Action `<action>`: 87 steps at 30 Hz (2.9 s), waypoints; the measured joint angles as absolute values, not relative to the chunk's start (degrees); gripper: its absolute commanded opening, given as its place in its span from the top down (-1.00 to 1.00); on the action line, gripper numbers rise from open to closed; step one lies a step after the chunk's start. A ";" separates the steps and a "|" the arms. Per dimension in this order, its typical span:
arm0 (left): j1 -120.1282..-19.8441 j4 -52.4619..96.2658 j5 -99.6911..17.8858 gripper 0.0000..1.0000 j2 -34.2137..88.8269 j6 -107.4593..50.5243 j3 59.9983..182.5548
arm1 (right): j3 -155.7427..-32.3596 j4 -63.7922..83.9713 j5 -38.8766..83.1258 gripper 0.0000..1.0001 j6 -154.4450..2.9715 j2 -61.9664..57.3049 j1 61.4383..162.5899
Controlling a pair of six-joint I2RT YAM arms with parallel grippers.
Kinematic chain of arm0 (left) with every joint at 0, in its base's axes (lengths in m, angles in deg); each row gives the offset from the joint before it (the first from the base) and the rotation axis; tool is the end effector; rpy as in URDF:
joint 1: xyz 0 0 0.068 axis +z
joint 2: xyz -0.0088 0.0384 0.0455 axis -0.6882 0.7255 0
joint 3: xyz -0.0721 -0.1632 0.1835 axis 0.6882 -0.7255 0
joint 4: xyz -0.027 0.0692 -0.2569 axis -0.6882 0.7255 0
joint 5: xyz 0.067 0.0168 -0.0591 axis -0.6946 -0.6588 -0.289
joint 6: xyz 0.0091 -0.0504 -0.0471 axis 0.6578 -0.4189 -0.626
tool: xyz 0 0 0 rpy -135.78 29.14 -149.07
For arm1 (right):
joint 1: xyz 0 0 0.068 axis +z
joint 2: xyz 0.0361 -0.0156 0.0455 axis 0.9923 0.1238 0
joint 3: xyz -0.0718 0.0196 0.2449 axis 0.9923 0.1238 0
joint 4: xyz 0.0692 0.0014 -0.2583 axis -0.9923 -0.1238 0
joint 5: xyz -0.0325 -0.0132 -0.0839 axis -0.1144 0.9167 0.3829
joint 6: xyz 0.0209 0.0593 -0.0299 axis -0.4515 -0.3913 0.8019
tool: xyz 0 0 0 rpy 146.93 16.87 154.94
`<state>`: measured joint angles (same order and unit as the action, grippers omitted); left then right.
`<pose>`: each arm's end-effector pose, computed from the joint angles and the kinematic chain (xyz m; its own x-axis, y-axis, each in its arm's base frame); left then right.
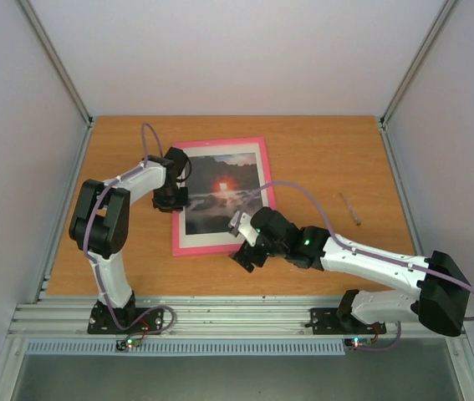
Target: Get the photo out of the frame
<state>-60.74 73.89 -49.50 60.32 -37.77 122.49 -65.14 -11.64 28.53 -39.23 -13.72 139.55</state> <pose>0.3342 -0.1035 0.1222 -0.9943 -0.0645 -0.0848 -0.0625 0.9977 -0.0261 0.1534 0.2355 0.2090 0.0786 -0.7817 -0.6186 -0.9263 0.1722 -0.3352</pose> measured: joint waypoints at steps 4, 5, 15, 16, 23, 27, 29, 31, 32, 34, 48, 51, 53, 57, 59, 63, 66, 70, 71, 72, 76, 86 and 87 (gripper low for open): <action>-61.84 73.96 -49.04 0.99 59.95 -38.30 122.49 | -61.75 -6.86 31.04 -0.95 -32.19 -13.66 143.49; -61.97 74.03 -48.96 0.99 59.82 -38.49 122.49 | -61.27 -5.70 31.94 -0.95 -30.46 -13.50 144.36; -62.34 75.12 -48.41 0.99 57.55 -40.57 122.49 | -59.17 2.26 42.74 -0.78 -21.53 -7.49 151.00; -62.40 75.29 -48.34 0.99 57.22 -40.88 122.49 | -59.17 2.87 43.81 -0.77 -21.18 -6.62 151.59; -62.71 76.39 -47.89 0.99 55.29 -43.02 122.49 | -58.51 9.65 52.18 -0.73 -17.74 0.44 155.49; -62.80 77.04 -47.91 0.99 53.70 -43.96 122.49 | -58.21 13.36 56.03 -0.72 -15.80 4.44 156.25; -62.73 77.37 -47.91 0.99 52.91 -44.37 122.49 | -58.16 15.18 57.71 -0.69 -14.73 5.95 156.23; -62.56 77.72 -47.91 0.99 52.10 -44.74 122.49 | -58.16 17.17 59.39 -0.66 -13.57 7.39 156.25; -62.47 77.81 -47.93 0.99 51.89 -44.83 122.49 | -58.16 18.35 60.31 -0.65 -12.91 8.27 156.25; -62.23 78.09 -47.91 0.99 51.40 -45.14 122.49 | -58.14 20.95 62.32 -0.63 -11.58 10.28 156.25; -61.86 79.05 -46.16 0.99 49.44 -47.11 122.47 | -56.85 40.75 71.92 -0.12 -4.28 20.53 156.25; -61.77 78.90 -45.98 0.99 48.87 -47.15 122.30 | -56.55 45.58 73.38 0.04 -1.85 22.58 156.29; -61.66 78.86 -45.70 0.99 48.21 -47.37 122.01 | -56.48 48.99 74.34 0.18 0.00 24.24 156.42; -61.11 78.59 -44.74 0.99 45.94 -48.22 121.14 | -55.63 54.26 75.65 0.41 4.03 26.08 156.51; -60.41 78.31 -44.37 0.99 44.15 -48.90 120.46 | -55.39 55.13 76.05 0.52 8.11 26.02 156.51; -58.73 77.78 -42.99 0.94 40.98 -49.79 119.41 | -55.30 56.55 77.25 0.73 9.56 24.42 156.62; -56.96 77.19 -42.03 0.78 39.25 -50.25 118.73 | -55.32 56.01 76.92 0.84 9.40 21.27 156.56; -54.82 77.00 -41.04 0.47 35.97 -51.28 118.25 | -55.48 53.54 76.51 0.95 8.75 17.80 156.56; -54.25 76.89 -40.83 0.37 34.64 -51.65 118.25 | -55.56 52.33 76.31 0.97 8.48 16.81 156.56; -53.86 76.89 -40.72 0.29 33.61 -51.54 118.25 | -55.67 51.07 76.07 0.98 8.18 15.90 156.56; -51.58 76.87 -40.72 0.02 27.21 -52.33 118.30 | -56.70 43.50 74.61 0.98 6.36 10.26 156.56; -49.97 76.25 -44.69 -0.47 14.75 -52.29 117.49 | -66.40 24.66 68.81 0.98 1.38 -2.53 156.45; -49.95 76.08 -45.11 -0.53 13.66 -52.20 117.03 | -67.43 23.44 68.29 0.98 1.32 -3.16 156.45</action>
